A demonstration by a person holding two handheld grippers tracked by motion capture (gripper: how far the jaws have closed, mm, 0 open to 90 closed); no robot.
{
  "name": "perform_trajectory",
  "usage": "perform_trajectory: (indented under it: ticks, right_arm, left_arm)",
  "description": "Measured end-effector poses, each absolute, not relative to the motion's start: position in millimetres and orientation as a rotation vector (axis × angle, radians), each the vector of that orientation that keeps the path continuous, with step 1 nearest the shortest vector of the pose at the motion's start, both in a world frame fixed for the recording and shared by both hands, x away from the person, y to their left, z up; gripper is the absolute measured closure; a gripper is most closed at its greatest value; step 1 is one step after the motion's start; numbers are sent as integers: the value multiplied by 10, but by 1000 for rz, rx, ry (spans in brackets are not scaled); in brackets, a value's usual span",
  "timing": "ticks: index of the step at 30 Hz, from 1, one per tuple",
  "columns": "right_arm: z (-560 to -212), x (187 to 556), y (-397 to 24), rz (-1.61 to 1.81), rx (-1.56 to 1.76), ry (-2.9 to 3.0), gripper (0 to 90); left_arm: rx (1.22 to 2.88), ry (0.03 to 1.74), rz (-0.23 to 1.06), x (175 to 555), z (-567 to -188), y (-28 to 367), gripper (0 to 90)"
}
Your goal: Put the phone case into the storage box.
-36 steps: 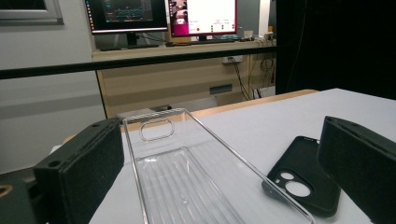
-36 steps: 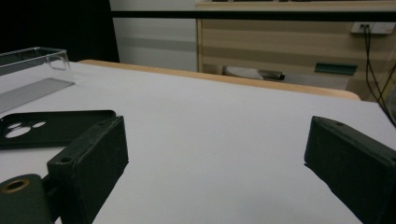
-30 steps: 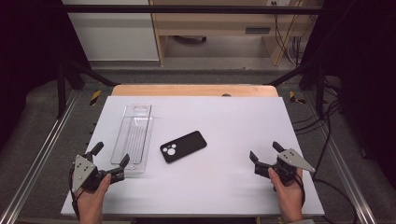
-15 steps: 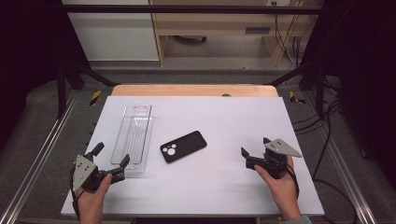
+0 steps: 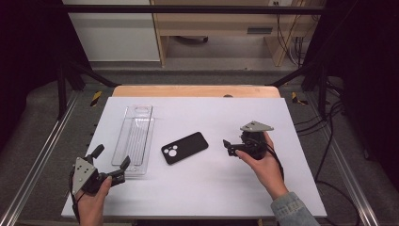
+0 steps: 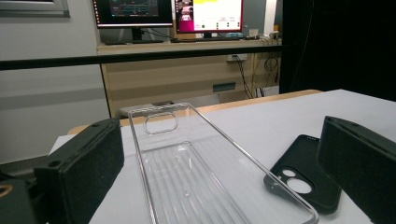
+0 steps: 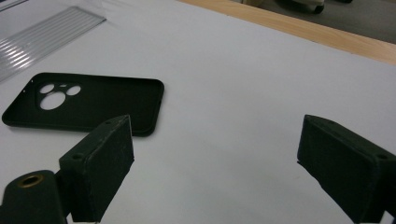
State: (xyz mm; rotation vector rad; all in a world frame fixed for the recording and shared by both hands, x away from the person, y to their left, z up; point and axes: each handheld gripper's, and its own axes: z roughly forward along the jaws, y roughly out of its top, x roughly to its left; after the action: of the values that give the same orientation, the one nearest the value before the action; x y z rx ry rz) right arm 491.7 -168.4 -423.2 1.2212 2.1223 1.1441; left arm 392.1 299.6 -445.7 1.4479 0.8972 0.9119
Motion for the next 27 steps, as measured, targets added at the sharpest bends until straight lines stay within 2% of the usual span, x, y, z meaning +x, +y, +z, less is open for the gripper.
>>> perform_trajectory:
  ticks: [7,20,27]
  right_arm:
    - [-4214,5091,-1486,1115,1192,2234,154]
    - [-4310,5293,-1237,1089,1191,2311,172]
    - [-4404,5381,-1090,1071,1218,2333,230]
  left_arm:
    - [1441,901,904,3925,-4459,3001,2]
    - [1455,899,906,3931,-4463,2998,2]
    - [1449,898,903,3930,-4460,3003,2]
